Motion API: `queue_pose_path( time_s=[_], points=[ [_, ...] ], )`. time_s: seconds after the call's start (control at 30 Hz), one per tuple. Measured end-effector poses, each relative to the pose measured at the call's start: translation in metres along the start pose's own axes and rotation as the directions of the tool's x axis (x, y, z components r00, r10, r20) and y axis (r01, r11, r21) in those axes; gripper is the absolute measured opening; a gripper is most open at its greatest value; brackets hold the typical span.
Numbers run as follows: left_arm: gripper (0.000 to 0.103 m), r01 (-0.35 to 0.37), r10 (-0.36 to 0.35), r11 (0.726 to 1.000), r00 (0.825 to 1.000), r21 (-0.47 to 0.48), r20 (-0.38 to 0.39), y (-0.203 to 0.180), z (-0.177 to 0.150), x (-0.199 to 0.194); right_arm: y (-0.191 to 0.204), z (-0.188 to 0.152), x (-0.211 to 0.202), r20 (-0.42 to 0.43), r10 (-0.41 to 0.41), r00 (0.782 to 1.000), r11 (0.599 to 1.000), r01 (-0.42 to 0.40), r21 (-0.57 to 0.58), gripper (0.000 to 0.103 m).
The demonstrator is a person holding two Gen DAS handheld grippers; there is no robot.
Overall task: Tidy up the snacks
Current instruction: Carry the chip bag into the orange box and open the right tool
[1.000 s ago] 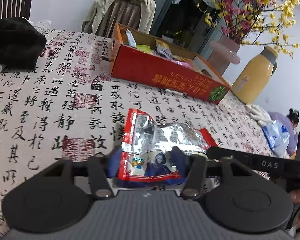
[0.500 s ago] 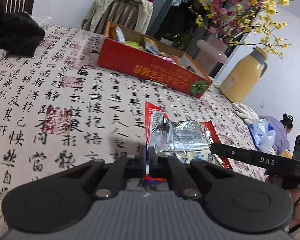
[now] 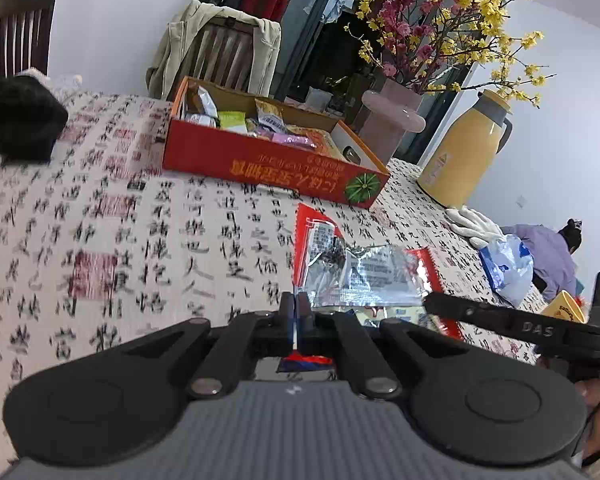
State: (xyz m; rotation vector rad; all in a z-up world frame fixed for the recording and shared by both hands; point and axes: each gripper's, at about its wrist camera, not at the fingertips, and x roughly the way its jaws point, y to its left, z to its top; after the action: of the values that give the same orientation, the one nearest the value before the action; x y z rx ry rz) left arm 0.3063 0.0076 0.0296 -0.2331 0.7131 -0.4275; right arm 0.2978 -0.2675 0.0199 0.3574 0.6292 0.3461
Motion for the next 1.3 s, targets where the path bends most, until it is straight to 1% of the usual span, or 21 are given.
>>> queue_pose_path(
  time_s=[0.1,0.2,0.37,0.47,0.57,0.63,0.7,0.77,0.87,0.97,1.07,1.17,1.23,1.3],
  points=[
    [0.002,-0.002,0.001,1.000,1.000,0.019,0.016,-0.006,0.021,0.003,0.005,0.019,-0.006,0.034,0.006,0.999,0.999,-0.005,-0.041,0.009],
    [0.002,-0.001,-0.001,0.999,0.999,0.034,0.048,-0.012,0.048,0.008,0.008,0.046,-0.004,0.062,0.003,0.998,0.997,0.001,-0.074,0.009],
    [0.002,-0.013,0.008,0.999,0.994,0.051,0.109,-0.017,0.112,0.027,0.012,0.109,0.010,0.120,0.013,0.993,0.993,0.001,-0.115,0.009],
    [0.002,-0.028,0.020,0.998,0.991,0.055,0.131,-0.014,0.155,0.049,0.015,0.155,0.031,0.150,0.011,0.989,0.992,0.008,-0.127,0.008],
    [0.002,-0.044,0.038,0.998,0.990,0.038,0.137,-0.003,0.193,0.077,0.013,0.196,0.064,0.157,-0.002,0.988,0.993,0.021,-0.120,0.008],
    [0.002,-0.056,0.051,0.998,0.990,0.030,0.131,0.007,0.211,0.097,0.010,0.218,0.094,0.149,-0.021,0.989,0.992,0.039,-0.122,0.008],
    [0.002,-0.073,0.071,0.997,0.991,0.011,0.116,0.021,0.225,0.120,0.006,0.232,0.122,0.131,-0.035,0.991,0.991,0.052,-0.126,0.008],
    [0.002,-0.093,0.093,0.996,0.991,-0.001,0.098,0.035,0.234,0.143,-0.001,0.241,0.155,0.110,-0.053,0.993,0.990,0.066,-0.123,0.008],
    [0.002,-0.127,0.128,0.992,0.990,-0.015,0.063,0.057,0.240,0.177,-0.012,0.245,0.203,0.065,-0.070,0.995,0.990,0.078,-0.114,0.008],
    [0.002,-0.160,0.161,0.987,0.987,-0.020,0.029,0.079,0.239,0.206,-0.022,0.240,0.243,0.022,-0.088,0.996,0.990,0.090,-0.110,0.008],
    [0.002,-0.210,0.211,0.978,0.978,0.008,0.000,0.091,0.233,0.230,-0.026,0.234,0.278,-0.023,-0.109,0.994,0.987,0.105,-0.124,0.008],
    [0.002,-0.242,0.242,0.970,0.970,0.027,-0.018,0.096,0.228,0.246,-0.028,0.226,0.301,-0.066,-0.142,0.988,0.984,0.134,-0.121,0.009],
    [0.003,-0.249,0.249,0.968,0.968,0.017,-0.034,0.098,0.226,0.251,-0.026,0.219,0.309,-0.087,-0.169,0.982,0.978,0.156,-0.140,0.010],
    [0.004,-0.253,0.253,0.968,0.967,0.000,-0.045,0.102,0.225,0.253,-0.026,0.213,0.312,-0.099,-0.175,0.980,0.977,0.160,-0.141,0.011]
  ],
)
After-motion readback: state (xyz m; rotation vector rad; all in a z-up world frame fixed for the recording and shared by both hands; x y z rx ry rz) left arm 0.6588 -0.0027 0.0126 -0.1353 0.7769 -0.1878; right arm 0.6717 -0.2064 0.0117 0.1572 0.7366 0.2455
